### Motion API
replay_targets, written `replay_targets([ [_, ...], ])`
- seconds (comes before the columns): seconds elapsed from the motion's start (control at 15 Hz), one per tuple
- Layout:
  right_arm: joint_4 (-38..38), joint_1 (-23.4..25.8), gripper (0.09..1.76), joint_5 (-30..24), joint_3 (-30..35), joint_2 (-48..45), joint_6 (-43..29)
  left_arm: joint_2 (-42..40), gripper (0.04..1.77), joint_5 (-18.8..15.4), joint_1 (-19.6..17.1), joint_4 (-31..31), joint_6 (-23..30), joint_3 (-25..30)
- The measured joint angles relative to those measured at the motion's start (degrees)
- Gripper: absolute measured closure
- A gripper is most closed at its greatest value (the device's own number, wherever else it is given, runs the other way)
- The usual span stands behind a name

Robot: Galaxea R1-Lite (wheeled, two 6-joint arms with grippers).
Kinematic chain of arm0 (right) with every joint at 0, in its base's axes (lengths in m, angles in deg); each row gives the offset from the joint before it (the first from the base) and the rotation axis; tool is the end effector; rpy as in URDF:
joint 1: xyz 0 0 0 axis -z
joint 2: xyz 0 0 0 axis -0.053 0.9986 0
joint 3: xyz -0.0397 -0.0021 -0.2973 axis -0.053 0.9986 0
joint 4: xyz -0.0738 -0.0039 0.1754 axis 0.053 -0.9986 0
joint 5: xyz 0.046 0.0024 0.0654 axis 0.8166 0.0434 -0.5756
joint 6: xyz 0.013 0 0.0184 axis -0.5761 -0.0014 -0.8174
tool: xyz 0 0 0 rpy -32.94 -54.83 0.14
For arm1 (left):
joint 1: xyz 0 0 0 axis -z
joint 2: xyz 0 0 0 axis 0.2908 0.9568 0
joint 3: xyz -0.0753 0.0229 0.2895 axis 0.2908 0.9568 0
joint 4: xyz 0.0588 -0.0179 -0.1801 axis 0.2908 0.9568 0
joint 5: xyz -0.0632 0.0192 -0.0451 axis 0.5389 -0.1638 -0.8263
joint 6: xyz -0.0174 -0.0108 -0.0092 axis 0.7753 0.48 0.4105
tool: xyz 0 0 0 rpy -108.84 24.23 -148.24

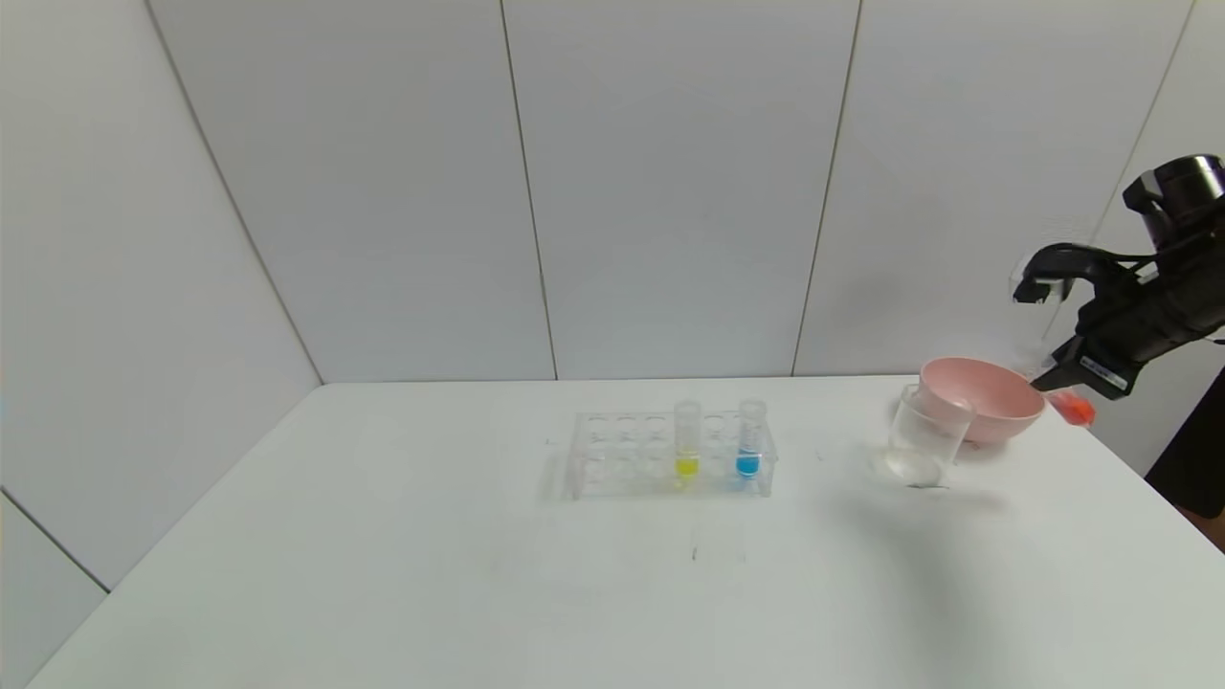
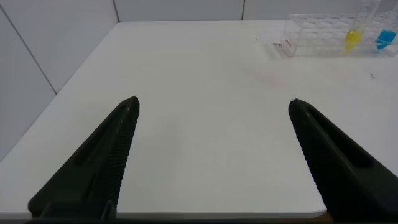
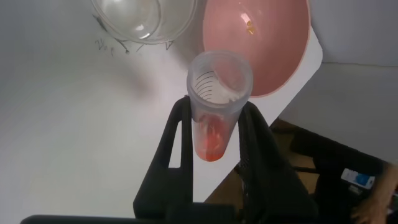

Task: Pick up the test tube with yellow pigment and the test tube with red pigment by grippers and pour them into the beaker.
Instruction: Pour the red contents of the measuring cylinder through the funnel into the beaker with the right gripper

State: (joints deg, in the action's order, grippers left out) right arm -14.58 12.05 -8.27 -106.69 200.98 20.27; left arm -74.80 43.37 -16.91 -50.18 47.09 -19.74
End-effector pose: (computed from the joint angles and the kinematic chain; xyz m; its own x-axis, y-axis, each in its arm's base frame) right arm 0.3798 -0.0577 0.2411 0.5946 0.0221 -0.8037 -0.6089 0.6651 -0.4322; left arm -0.0229 0.0000 0.0737 0.9998 0.0027 -0.0175 -0.0030 0.9999 -0.0165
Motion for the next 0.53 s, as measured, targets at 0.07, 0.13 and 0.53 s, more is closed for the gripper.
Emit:
replay_targets([
  [0.07, 0.1, 0.0, 1.35, 0.2, -0.2, 0.6, 2.2, 0.0, 0.09, 0.0, 0.0, 0.0, 0.0, 0.0],
  [0.13, 0.3, -0.1, 1.35, 0.3, -0.4, 1.0, 4.2, 0.0, 0.09, 0.0, 0.0, 0.0, 0.0, 0.0],
  [0.53, 0.9, -2.5, 1.35, 3.2, -0.7, 2.5, 9.7, 0.0, 0.09, 0.0, 0.0, 0.0, 0.0, 0.0],
])
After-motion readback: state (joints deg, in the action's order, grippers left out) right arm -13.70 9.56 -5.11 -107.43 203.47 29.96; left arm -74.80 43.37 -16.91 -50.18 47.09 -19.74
